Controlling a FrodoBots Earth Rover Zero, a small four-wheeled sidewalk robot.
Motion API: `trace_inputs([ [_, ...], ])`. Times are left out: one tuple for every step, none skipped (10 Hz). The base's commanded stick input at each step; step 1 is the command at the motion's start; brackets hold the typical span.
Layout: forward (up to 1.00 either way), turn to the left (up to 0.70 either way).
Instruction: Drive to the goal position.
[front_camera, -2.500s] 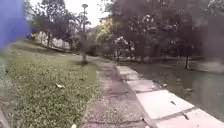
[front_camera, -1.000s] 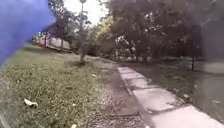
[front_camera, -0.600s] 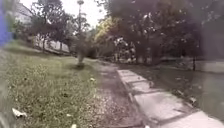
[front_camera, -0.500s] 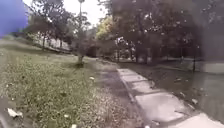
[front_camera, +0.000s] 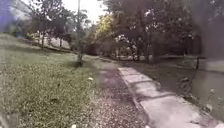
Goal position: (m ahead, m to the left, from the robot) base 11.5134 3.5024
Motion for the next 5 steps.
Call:
trace_inputs([
  [0.70,0.00],
  [0.70,0.00],
  [0.70,0.00],
  [0.70,0.00],
  [0.70,0.00],
])
